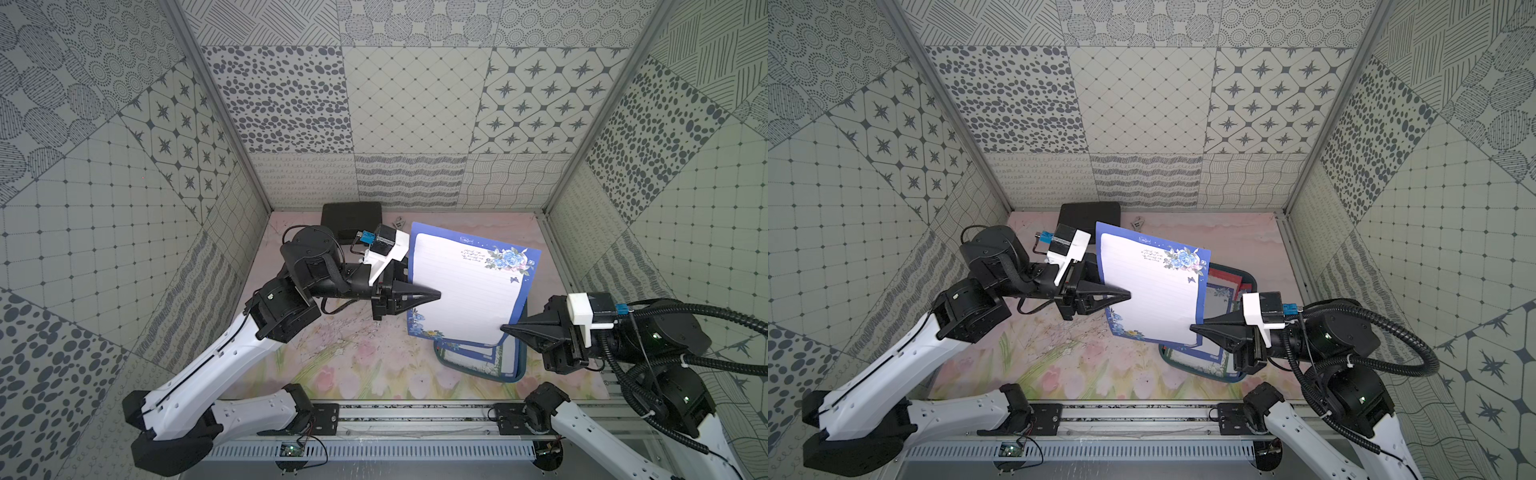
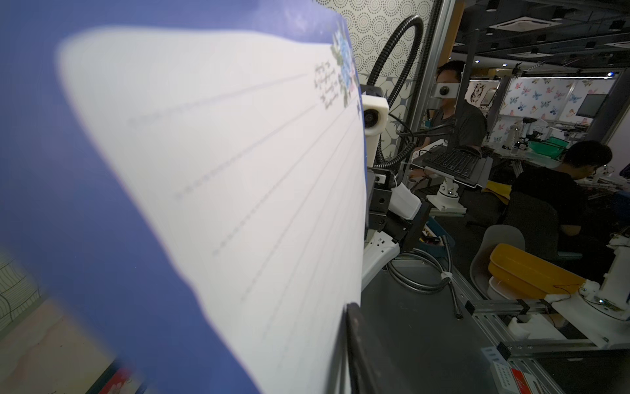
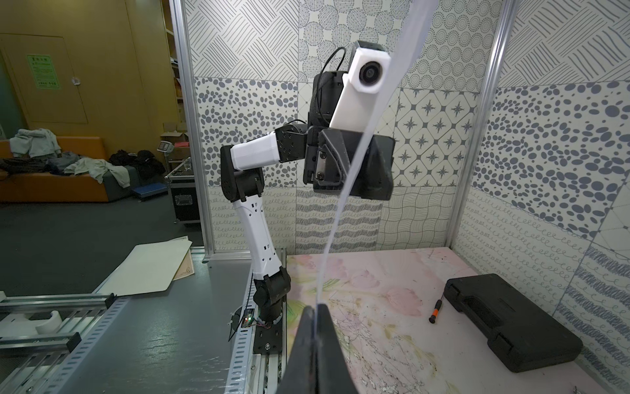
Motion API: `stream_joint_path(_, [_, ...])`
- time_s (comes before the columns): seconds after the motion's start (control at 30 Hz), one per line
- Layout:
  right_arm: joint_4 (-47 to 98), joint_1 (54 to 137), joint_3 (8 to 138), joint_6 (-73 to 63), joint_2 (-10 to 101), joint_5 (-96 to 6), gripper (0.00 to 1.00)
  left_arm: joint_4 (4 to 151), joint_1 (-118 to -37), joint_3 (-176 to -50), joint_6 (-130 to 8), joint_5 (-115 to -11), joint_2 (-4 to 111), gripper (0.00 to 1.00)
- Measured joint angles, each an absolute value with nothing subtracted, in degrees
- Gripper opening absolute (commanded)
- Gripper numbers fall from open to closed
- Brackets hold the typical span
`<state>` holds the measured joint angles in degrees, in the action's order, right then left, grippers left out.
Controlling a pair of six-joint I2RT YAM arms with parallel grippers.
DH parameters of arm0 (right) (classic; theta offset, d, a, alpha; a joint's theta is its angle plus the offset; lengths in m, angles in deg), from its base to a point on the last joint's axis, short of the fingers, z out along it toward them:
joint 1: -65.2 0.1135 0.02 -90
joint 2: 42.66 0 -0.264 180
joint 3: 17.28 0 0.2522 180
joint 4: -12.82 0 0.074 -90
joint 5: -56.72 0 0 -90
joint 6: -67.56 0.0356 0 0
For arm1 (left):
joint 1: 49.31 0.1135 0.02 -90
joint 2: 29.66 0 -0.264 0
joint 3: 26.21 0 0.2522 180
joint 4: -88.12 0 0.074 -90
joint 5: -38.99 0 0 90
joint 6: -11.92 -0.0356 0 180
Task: Take out the stationery paper from the storage box
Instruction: Place the stationery paper at the center of the board.
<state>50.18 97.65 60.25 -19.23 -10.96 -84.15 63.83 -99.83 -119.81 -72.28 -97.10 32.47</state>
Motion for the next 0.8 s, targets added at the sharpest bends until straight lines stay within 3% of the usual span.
stream_joint_path(0.17, [48.5, 97.7, 59.2, -18.5, -10.9, -84.7, 0.00, 63.8, -99.8, -120.2, -71.0, -96.7, 34.4, 0.46])
stream_joint_path(0.43, [44.5, 97.6, 58.7, -16.9, -10.7, -87.3, 0.00, 64.0, -99.8, -120.3, -70.2, -96.7, 36.7, 0.34])
stream_joint_path(0.5, [44.1, 97.6, 58.4, -16.7, -10.7, -87.9, 0.00, 63.9, -99.8, -120.3, -69.9, -96.8, 37.3, 0.39])
stream_joint_path(0.7, [44.0, 97.7, 58.4, -16.3, -10.7, -89.8, 0.00, 63.2, -99.9, -120.3, -70.4, -96.6, 36.8, 0.70])
stream_joint_path(0.8, [44.8, 97.7, 59.4, -16.2, -10.7, -91.0, 0.00, 61.8, -99.9, -120.1, -72.1, -95.8, 34.9, 0.75])
